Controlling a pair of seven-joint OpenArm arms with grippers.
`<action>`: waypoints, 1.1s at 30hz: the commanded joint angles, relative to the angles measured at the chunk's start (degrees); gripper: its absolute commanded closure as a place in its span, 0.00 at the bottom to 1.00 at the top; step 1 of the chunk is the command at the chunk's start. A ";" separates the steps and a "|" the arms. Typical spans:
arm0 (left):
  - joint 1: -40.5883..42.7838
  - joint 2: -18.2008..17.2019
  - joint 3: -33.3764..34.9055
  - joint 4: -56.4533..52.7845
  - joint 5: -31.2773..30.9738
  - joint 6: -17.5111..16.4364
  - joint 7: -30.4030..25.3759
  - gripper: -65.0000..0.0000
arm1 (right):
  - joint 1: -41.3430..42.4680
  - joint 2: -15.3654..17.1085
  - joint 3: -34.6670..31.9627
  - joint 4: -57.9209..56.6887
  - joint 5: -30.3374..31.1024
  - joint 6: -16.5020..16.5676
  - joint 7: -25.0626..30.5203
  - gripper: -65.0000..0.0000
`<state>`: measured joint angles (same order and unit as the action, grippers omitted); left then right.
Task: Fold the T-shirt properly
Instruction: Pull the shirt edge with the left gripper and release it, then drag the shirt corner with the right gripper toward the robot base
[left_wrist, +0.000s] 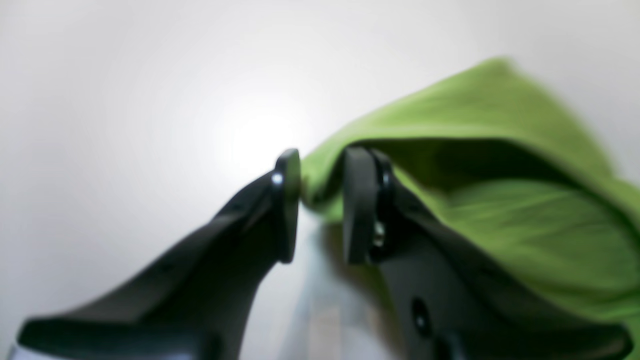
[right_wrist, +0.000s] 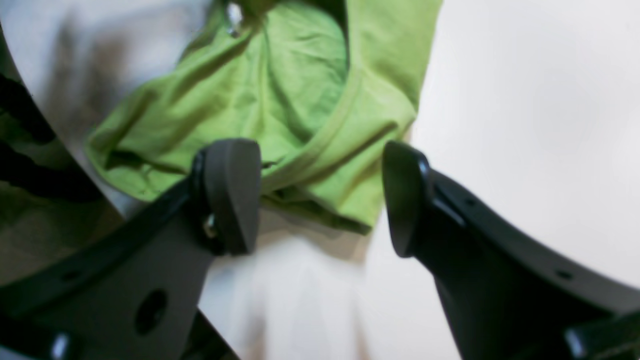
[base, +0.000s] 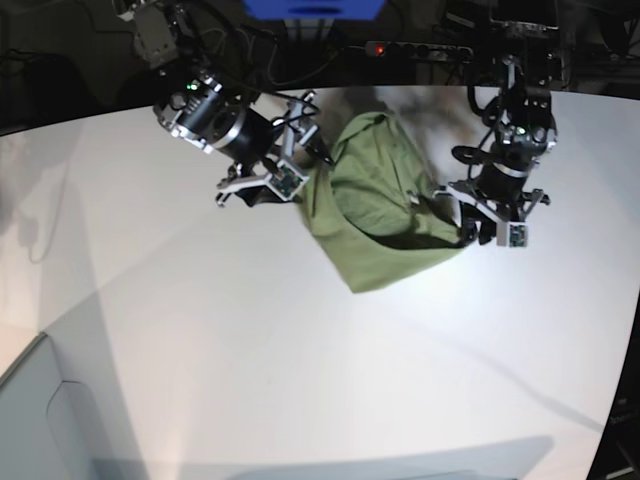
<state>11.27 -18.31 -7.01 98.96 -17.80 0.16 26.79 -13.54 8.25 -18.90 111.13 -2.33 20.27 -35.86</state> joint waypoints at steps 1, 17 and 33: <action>-0.50 -1.17 -0.42 0.52 -0.35 0.06 -1.77 0.77 | 0.49 -0.12 0.04 0.91 0.79 -0.10 1.61 0.44; 6.45 0.24 -18.45 -0.19 -5.19 -0.21 -1.25 0.77 | 1.72 -7.50 7.95 0.91 0.79 -0.18 1.17 0.44; 9.70 5.87 -22.23 -0.01 -14.33 -0.21 -1.16 0.77 | -9.27 -11.11 1.88 1.09 0.88 -0.27 1.79 0.43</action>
<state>21.12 -11.70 -28.95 97.67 -31.79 0.16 26.96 -22.87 -2.35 -16.82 111.15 -2.63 20.21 -35.62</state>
